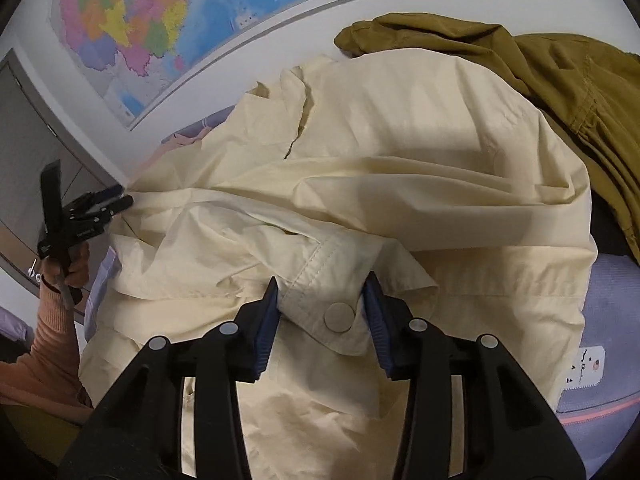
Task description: Fold large clothes
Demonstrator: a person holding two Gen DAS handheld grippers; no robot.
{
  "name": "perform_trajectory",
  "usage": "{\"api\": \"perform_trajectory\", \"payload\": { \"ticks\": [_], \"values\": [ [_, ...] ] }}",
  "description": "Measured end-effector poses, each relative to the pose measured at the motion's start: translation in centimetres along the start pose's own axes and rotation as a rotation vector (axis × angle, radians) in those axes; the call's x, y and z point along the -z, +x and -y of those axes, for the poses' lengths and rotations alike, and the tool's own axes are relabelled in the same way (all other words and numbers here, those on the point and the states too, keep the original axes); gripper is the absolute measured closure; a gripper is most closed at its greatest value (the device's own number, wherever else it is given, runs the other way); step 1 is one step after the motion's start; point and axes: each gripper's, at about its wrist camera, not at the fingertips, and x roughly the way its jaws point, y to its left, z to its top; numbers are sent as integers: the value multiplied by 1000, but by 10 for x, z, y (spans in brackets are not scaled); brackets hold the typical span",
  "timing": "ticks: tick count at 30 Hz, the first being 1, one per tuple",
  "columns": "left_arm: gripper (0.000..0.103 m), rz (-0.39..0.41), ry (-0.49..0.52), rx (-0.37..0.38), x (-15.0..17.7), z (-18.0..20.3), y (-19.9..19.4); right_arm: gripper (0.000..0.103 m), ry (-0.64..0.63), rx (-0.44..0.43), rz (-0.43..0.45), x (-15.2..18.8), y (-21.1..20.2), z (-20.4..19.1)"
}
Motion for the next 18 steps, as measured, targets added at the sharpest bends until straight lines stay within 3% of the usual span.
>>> {"api": "perform_trajectory", "payload": {
  "ticks": [4,5,6,7,10,15,18],
  "values": [
    [27,-29,45,34,1,11,14,62,-7,-5,7,1,-2,-4],
    [31,-35,59,55,0,16,18,62,-6,-6,10,1,-3,-4],
    [41,-29,73,59,-1,21,20,62,1,-10,14,2,-3,-2],
    [61,-24,76,59,-3,23,21,62,5,-17,16,3,-3,-1],
    [84,6,49,69,-13,26,18,62,16,-40,30,6,-5,0],
    [89,76,-83,128,-49,12,0,67,11,-55,131,3,-26,-5],
    [85,66,-110,75,-59,16,10,67,36,-59,155,-2,-28,-1]
  ]
}}
